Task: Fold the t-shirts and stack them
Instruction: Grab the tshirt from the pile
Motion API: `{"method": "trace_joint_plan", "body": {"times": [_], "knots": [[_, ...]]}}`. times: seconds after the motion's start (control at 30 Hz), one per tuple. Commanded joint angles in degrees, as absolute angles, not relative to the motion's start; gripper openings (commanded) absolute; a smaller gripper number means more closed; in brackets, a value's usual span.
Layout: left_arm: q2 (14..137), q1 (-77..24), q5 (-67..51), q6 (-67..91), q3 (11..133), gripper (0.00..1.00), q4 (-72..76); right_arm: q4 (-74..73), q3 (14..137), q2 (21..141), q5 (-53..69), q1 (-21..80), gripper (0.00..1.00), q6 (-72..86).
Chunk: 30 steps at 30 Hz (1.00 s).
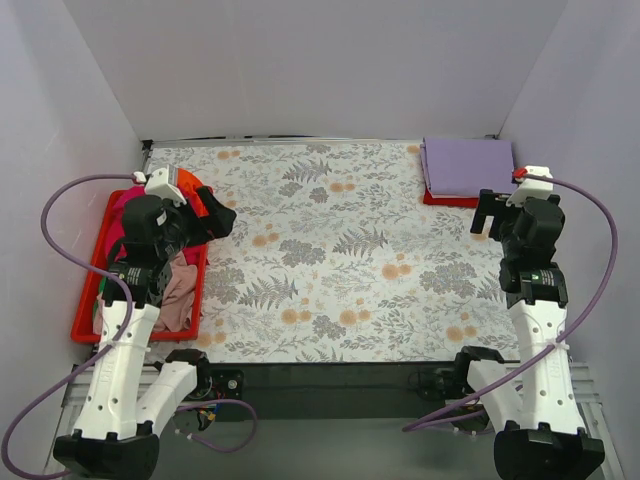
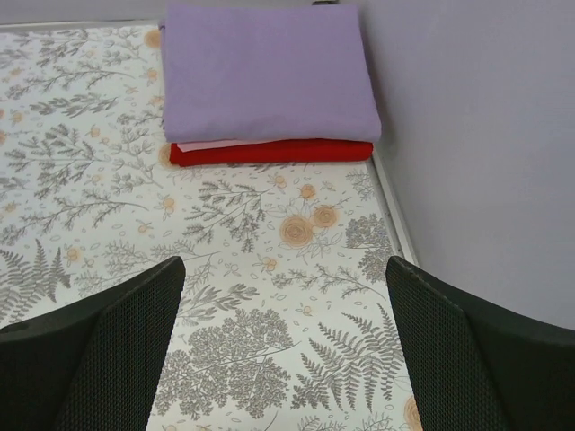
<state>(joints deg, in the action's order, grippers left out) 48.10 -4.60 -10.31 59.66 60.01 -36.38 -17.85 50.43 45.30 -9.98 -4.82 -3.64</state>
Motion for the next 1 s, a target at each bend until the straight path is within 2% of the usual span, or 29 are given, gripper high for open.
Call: {"method": "trace_joint_plan", "body": {"times": [0.0,0.1,0.33,0.43,0.97], "knots": [[47.28,-4.31,-8.97,60.11,58.62,0.95,-34.72,-14.85,49.92,45.00,-7.22,-4.92,0.98,-4.22],[48.51,-4.31,-8.00,61.17,57.66,0.95,-34.02,-13.98,48.69,45.09,-0.45,-4.92,0.98,-5.45],[51.32,-3.96,-6.77,63.81,55.02,0.95,-30.50,-13.01,42.90,45.61,34.13,-4.92,0.98,-17.64],[53.34,-2.91,-6.94,64.60,55.19,0.95,-29.27,-13.18,40.36,46.40,40.32,-4.92,0.98,-19.86],[61.08,5.62,-12.48,66.53,57.74,0.94,-26.46,-12.22,33.66,46.85,42.19,-4.92,0.98,-25.84]]}}
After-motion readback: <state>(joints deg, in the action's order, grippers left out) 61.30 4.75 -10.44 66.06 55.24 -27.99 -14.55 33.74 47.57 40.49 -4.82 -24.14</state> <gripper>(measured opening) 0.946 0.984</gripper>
